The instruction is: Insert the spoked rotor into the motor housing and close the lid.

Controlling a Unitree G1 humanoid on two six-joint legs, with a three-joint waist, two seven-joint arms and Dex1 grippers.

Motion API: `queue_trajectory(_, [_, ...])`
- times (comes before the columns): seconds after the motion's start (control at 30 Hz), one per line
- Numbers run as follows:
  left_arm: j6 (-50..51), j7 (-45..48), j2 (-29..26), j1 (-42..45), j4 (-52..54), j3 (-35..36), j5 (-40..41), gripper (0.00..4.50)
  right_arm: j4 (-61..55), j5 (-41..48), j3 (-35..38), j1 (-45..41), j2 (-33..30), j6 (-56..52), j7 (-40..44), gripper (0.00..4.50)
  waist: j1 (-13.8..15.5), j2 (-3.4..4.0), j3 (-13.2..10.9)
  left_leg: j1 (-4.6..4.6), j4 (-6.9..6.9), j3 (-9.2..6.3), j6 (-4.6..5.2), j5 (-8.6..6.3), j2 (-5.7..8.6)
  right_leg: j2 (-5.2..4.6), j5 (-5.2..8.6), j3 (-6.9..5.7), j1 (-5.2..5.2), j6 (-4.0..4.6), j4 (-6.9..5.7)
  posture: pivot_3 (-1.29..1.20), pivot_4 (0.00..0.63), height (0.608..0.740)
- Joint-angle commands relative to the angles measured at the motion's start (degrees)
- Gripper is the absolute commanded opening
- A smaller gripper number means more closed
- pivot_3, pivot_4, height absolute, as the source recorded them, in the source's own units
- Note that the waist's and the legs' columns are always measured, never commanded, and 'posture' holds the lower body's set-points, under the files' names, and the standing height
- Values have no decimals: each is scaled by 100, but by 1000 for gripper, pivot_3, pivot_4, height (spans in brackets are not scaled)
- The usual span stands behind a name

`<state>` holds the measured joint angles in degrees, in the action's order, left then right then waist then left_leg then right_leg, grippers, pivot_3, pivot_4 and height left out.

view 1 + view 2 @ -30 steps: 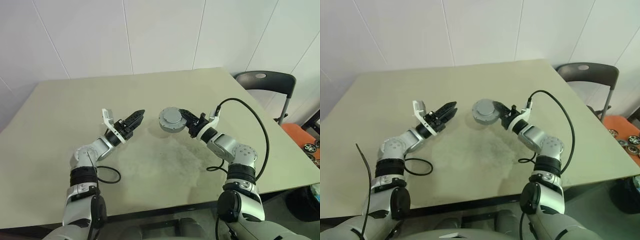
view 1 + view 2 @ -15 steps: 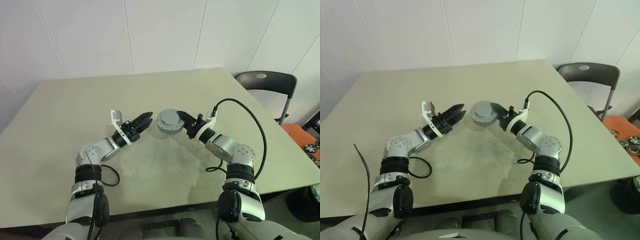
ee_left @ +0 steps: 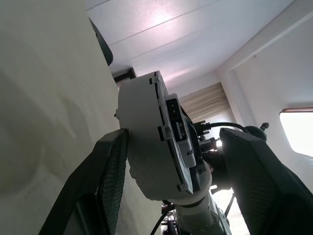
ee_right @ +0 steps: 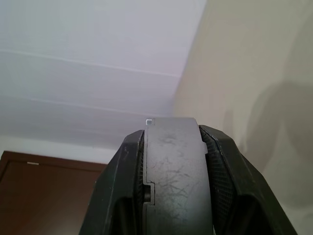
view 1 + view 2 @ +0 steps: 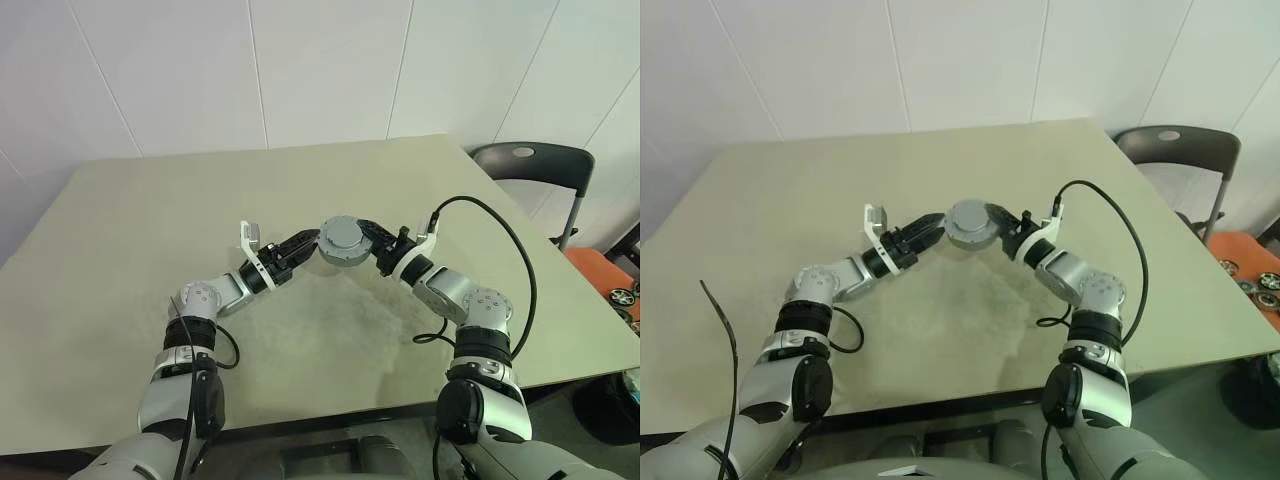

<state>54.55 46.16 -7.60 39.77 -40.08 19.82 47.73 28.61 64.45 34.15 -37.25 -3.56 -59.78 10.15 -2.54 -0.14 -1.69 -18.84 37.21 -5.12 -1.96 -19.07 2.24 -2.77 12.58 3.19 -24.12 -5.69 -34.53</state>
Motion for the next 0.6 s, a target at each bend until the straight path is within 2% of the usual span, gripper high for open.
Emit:
queue_trajectory(0.03, [23, 169, 103, 225, -15, -90, -30, 3164, -204, 216, -21, -263, 7, -16, 139, 1261, -1, 0, 0, 0, 0, 0, 0, 0, -1, 0, 0, 0, -1, 0, 0, 0, 0, 740])
queue_trajectory(0.27, [64, 268, 131, 302, -104, -77, -108, 3164, -204, 199, -34, -252, 5, 25, 129, 1261, 0, 0, 0, 2, 3, 0, 0, 0, -1, 0, 0, 0, -3, 0, -10, 0, 0, 740])
queue_trajectory(0.37, [-3, 249, 120, 312, -109, -2, -97, 3725, -203, 185, -43, -240, 11, 44, 121, 1261, 1, 0, 0, 2, 4, 0, 0, 0, -2, 0, 0, 1, -3, 0, -13, 0, 0, 740])
queue_trajectory(0.43, [25, 278, 101, 322, -110, 21, -80, 4341, -194, 179, -50, -240, 12, 55, 121, 1261, 1, 0, 0, 2, 4, 0, 0, 0, -2, 0, 0, 1, -4, 0, -15, 0, 0, 740])
queue_trajectory(0.47, [35, 275, 100, 326, -107, 26, -78, 4470, -185, 174, -54, -243, 10, 59, 126, 1261, 2, 0, 0, 2, 4, 0, 0, 0, -2, 0, 0, 1, -5, 0, -17, 0, 0, 740])
queue_trajectory(0.6, [148, 317, 110, 327, -48, 32, -33, 4470, -161, 156, -80, -253, 5, 74, 140, 1261, 0, -1, 0, 4, 5, 2, 0, 0, -2, -1, 0, 3, -11, 0, -31, 0, 0, 740])
